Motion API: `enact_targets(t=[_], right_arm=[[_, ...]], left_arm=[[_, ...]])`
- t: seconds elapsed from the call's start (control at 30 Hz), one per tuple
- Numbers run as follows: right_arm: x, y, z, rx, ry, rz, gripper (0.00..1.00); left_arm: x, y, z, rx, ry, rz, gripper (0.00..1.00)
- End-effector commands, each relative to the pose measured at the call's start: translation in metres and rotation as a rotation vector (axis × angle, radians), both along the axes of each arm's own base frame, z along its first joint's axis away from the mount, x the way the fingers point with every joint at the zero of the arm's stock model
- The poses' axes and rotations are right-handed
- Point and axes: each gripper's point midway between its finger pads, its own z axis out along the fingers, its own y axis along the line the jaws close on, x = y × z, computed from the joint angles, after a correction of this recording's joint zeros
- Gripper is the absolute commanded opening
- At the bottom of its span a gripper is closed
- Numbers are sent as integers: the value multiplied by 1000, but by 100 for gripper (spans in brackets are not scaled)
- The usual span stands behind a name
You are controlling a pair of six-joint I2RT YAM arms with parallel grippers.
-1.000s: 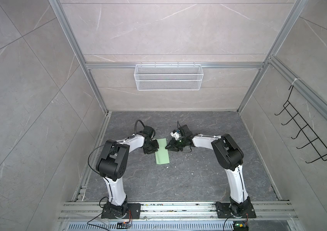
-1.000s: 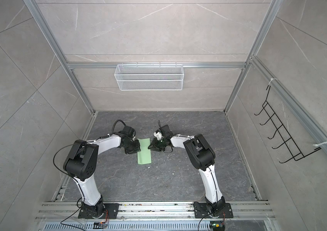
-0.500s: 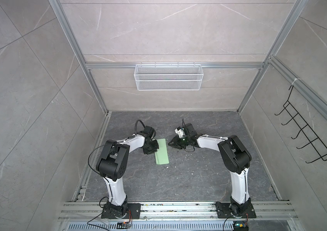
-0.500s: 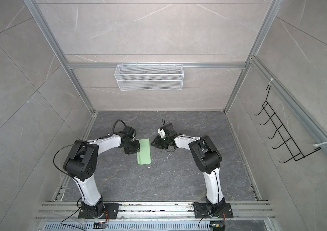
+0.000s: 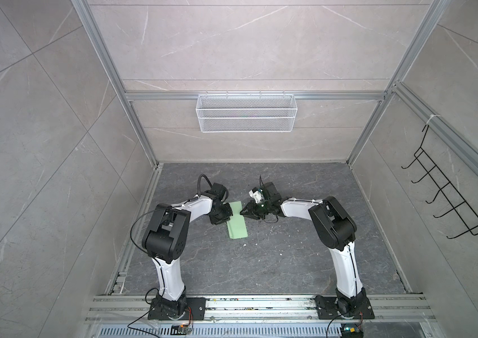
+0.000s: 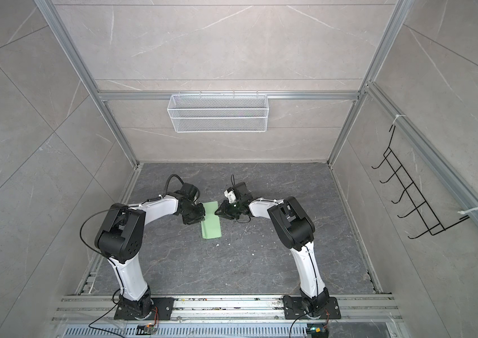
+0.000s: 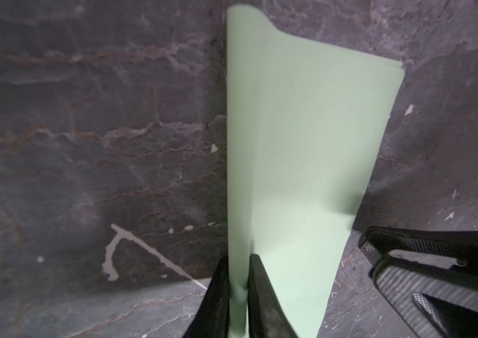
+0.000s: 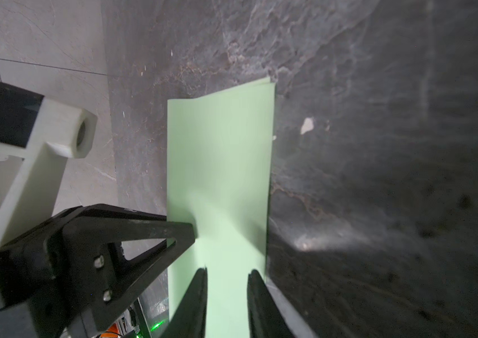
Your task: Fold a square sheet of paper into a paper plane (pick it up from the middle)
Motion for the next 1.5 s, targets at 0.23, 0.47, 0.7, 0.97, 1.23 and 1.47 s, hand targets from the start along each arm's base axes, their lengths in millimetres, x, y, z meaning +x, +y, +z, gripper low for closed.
enact_targets(t=[0.23, 0.47, 0.7, 0.97, 1.23, 1.47], right_arm=[[12, 3, 9, 8, -59, -26, 30], [3, 12, -10, -30, -1, 34, 20], [-3, 13, -28, -65, 48, 54, 18], [-8, 6, -49, -135, 94, 53, 17], [-11, 3, -57, -156, 108, 51, 17], [-11, 4, -53, -143, 100, 50, 16]], left_arm=[[-31, 30, -35, 155, 153, 47, 22], [-29, 31, -32, 165, 147, 61, 21], [-27, 29, -28, 150, 138, 66, 16], [-11, 14, -1, 53, 68, 48, 28], [12, 14, 12, -30, 9, 39, 46], [19, 13, 0, 10, 36, -24, 44]])
